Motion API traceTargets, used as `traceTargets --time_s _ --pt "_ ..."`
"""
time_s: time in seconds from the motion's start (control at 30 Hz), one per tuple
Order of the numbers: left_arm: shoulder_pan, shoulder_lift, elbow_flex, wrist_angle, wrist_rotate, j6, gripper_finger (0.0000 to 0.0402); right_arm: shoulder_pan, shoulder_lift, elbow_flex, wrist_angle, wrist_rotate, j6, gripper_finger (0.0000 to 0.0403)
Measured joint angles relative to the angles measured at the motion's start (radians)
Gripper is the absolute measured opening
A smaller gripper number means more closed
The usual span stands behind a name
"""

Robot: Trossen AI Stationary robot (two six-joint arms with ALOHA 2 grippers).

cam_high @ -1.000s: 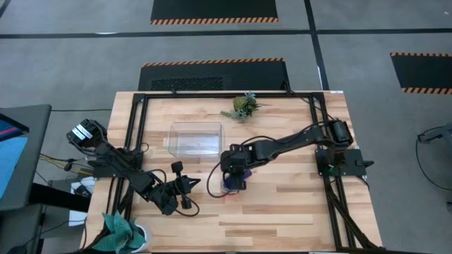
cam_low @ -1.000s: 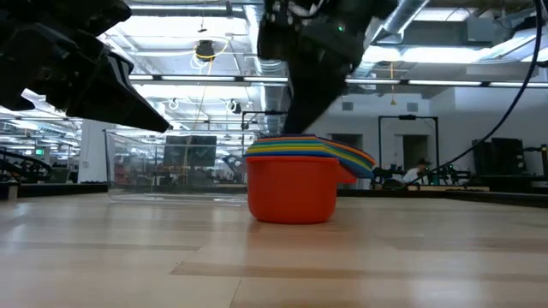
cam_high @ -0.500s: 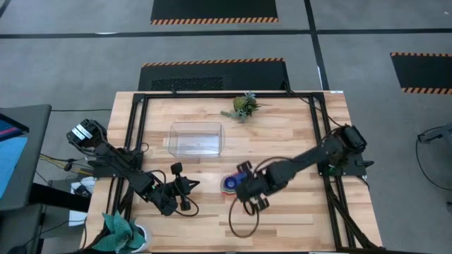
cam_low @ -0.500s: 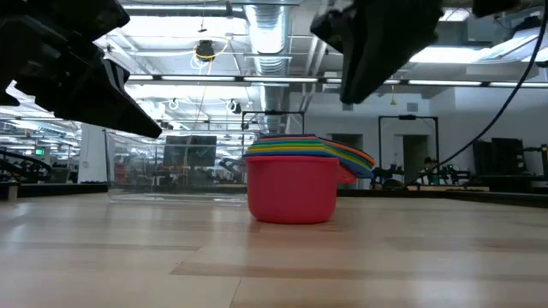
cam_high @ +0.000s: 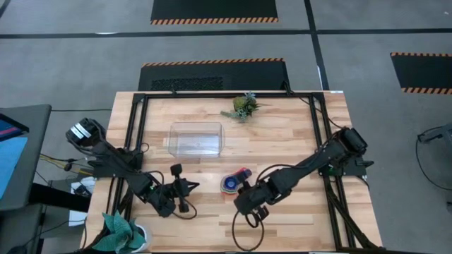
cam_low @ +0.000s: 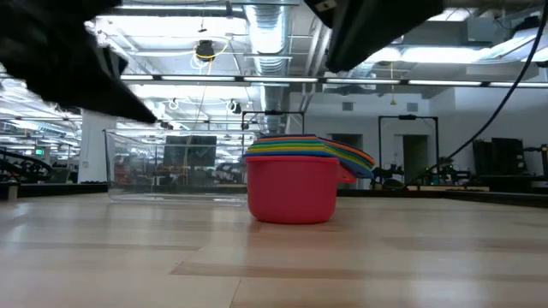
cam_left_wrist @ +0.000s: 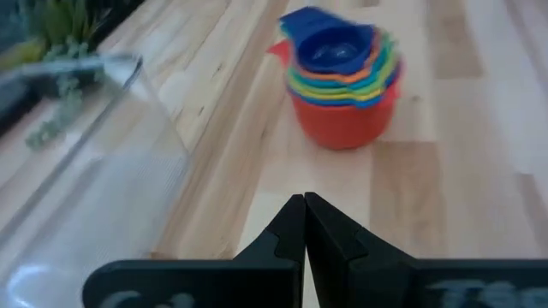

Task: Nest measuring cups in basket
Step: Put the stacked measuring cups into the transparent bin

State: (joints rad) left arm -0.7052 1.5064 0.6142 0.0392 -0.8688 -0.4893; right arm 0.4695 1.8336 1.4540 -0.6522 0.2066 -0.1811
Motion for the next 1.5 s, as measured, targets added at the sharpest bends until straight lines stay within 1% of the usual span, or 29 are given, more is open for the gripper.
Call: traceTargets --time_s 0.07,0.17,0.27,0.37,0.6,0.67,0.73,0.83,0.93,1.0,1.07,1.17,1.27,1.5 --pt "-0.023 -0.023 0.035 -0.059 -0.008 0.03 0.0 -0.011 0.0 0.0 0.012 -0.006 -0.036 0.007" --pt "-0.066 -0.067 0.092 -0.183 -0.071 0.031 0.0 -0.03 0.0 0.0 0.029 -0.029 -0.1 0.0076" --pt "-0.108 -0.097 0.108 -0.237 -0.135 0.017 0.0 -0.046 0.0 0.0 0.059 -0.047 -0.151 0.0095" --pt "-0.135 -0.104 0.111 -0.239 -0.166 0.014 0.0 -0.055 0.003 0.0 0.066 -0.049 -0.159 0.0127" --pt "-0.153 -0.099 0.11 -0.277 -0.161 -0.028 0.0 -0.067 0.026 0.001 0.07 -0.046 -0.145 0.0228" --pt "-0.153 -0.099 0.11 -0.295 -0.161 -0.044 0.0 -0.061 0.039 0.001 0.065 -0.029 -0.158 0.025" --pt "-0.153 -0.099 0.11 -0.307 -0.16 -0.055 0.0 -0.05 0.04 -0.003 0.05 0.005 -0.159 0.0262" --pt "-0.153 -0.099 0.11 -0.313 -0.159 -0.061 0.0 -0.037 0.071 0.005 0.072 0.038 -0.187 0.0268" --pt "-0.153 -0.099 0.11 -0.313 -0.159 -0.072 0.0 -0.025 0.099 -0.006 0.024 0.113 -0.212 0.0269" --pt "-0.153 -0.099 0.11 -0.317 -0.159 -0.081 0.0 -0.027 0.11 0.002 0.062 0.117 -0.212 0.0269" --pt "-0.153 -0.099 0.11 -0.317 -0.159 -0.081 0.0 -0.028 0.123 0.004 0.042 0.115 -0.21 0.0269" --pt "-0.153 -0.099 0.11 -0.318 -0.158 -0.09 0.0 -0.028 0.144 0.005 0.026 0.142 -0.212 0.0269" --pt "-0.153 -0.099 0.11 -0.322 -0.158 -0.091 0.0 -0.028 0.128 0.014 0.046 0.16 -0.211 0.0269" --pt "-0.153 -0.099 0.11 -0.321 -0.158 -0.091 0.0 -0.029 0.125 0.011 0.023 0.159 -0.16 0.0269"
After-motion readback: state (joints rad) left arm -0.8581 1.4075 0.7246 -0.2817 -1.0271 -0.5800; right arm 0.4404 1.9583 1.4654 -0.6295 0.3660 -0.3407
